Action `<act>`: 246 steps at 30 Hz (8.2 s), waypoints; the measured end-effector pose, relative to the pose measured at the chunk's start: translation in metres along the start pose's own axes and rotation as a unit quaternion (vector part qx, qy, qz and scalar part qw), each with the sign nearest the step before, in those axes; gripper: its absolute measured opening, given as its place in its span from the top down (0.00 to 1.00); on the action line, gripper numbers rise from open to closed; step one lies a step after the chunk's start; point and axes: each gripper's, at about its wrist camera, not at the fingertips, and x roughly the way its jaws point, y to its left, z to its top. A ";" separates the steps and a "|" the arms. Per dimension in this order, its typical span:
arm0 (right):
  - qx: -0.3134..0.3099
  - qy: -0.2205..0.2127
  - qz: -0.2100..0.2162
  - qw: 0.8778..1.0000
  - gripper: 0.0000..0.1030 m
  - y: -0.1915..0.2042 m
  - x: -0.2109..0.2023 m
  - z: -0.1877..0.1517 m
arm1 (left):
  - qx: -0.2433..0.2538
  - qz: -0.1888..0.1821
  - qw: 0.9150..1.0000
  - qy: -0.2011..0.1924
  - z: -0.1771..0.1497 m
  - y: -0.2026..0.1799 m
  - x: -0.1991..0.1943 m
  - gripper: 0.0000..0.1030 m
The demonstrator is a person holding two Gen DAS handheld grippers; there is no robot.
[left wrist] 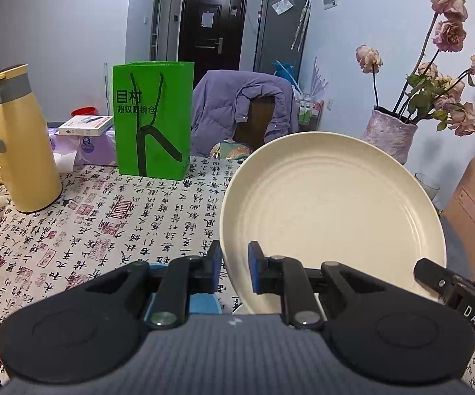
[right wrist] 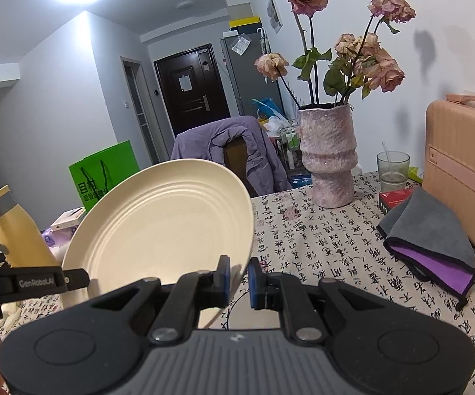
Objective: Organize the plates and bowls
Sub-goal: 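Carry the held cream plate toward the blue bowl and white bowls, then lower the held cream plate onto the other two cream plates, then open both grippers to release the cream plate onto the stack, then withdraw both open grippers back from the plate stack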
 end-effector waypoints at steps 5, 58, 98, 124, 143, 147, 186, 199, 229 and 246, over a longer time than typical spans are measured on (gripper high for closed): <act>0.003 -0.003 0.003 1.000 0.89 0.001 -0.007 -0.006 | 0.001 0.000 1.000 -0.006 -0.004 0.002 -0.008 0.83; -0.002 -0.003 0.011 1.000 0.89 0.034 -0.066 -0.065 | -0.019 -0.022 0.999 -0.024 -0.060 0.055 -0.076 0.83; -0.017 0.027 0.030 0.999 0.89 0.050 -0.087 -0.122 | -0.050 -0.028 0.998 -0.011 -0.127 0.099 -0.097 0.83; -0.002 0.071 0.029 0.997 0.89 0.038 -0.073 -0.156 | -0.045 -0.029 0.999 0.008 -0.155 0.102 -0.085 0.83; 0.000 0.090 0.029 0.996 0.89 0.033 -0.069 -0.171 | -0.047 -0.033 0.998 0.032 -0.172 0.105 -0.077 0.83; -0.001 0.094 0.028 0.995 0.89 0.032 -0.068 -0.173 | -0.051 -0.033 0.997 0.044 -0.175 0.107 -0.074 0.83; -0.087 0.097 -0.019 0.991 0.85 0.054 -0.062 -0.190 | -0.026 -0.037 0.996 0.074 -0.185 0.108 -0.063 0.82; -0.094 0.092 -0.017 0.991 0.83 0.054 -0.062 -0.193 | -0.021 -0.033 0.996 0.074 -0.186 0.113 -0.059 0.82; -0.054 -0.009 0.072 0.996 0.00 0.043 -0.097 -0.191 | -0.056 -0.060 0.994 -0.077 -0.191 0.156 -0.102 0.00; -0.047 -0.022 0.070 0.996 0.00 0.048 -0.106 -0.180 | -0.056 -0.043 0.992 -0.101 -0.185 0.181 -0.122 0.00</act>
